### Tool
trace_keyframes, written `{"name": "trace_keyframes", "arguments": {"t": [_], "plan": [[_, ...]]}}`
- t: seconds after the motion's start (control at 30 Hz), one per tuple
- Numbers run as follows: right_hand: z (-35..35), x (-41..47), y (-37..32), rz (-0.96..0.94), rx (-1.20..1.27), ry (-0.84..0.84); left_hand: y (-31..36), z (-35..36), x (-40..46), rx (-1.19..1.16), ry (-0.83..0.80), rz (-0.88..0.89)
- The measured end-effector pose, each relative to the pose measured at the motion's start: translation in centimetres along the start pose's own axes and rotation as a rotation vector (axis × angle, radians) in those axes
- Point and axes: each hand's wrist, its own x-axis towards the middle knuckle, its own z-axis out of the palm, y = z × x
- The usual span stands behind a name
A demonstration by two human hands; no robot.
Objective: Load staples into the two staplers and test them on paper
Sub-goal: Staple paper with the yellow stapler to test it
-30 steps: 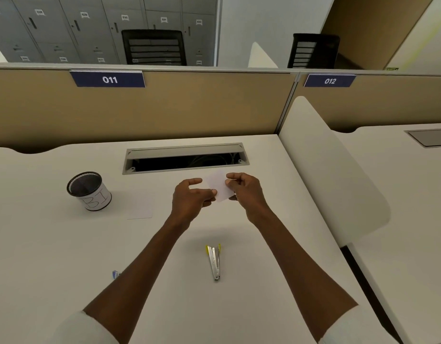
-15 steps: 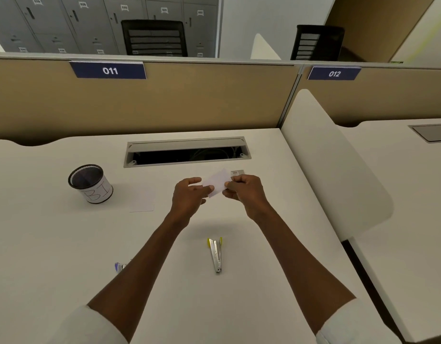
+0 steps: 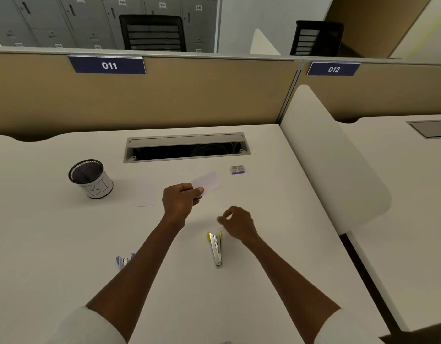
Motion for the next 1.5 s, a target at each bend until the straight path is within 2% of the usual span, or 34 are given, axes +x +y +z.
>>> {"name": "trace_keyframes", "arguments": {"t": [0.1,0.27,0.53,0.67,0.77,0.9,1.03,1.27,1.5], "plan": [[1.9,-1.2,0.7,-0.025,-0.184,-0.111,-0.3,-0.1,-0.3,-0.007,0.005,-0.017],[4.3,-2.6,1.1,-0.066,-0.370,-0.079,-0.9,-0.5,-0.7,-0.017,-0.005,-0.037],[5.7,-2.9,0.7,-0.084,-0.335,-0.013,-1.6,-1.1,-0.2,-0.041,0.029,-0.084],[5.1,-2.0,0.7,-0.014,-0.144,-0.019,-1.5,-0.8,0.1,-0.065,0.036,-0.089],[4.0,-1.3,0.6,0.102,0.222,-0.026,-1.3,-0.7,0.1,-0.075,0.046,-0.077],[1.5,-0.9,-0.1,0.224,0.776,-0.235,-1.0,-0.7,0.3,-0.111,0.054,-0.086],[-0.6,-0.4,-0.8,0.164,1.105,-0.390,-0.9,-0.7,0.3,-0.129,0.078,-0.092],[-1.2,0.5,-2.1,0.026,1.147,-0.311,-0.5,-0.1,0.1,-0.128,0.102,-0.070],[-1.6,0.6,-2.8,-0.029,1.187,-0.257,-0.1,0.4,-0.6,-0.113,0.081,-0.031]]}}
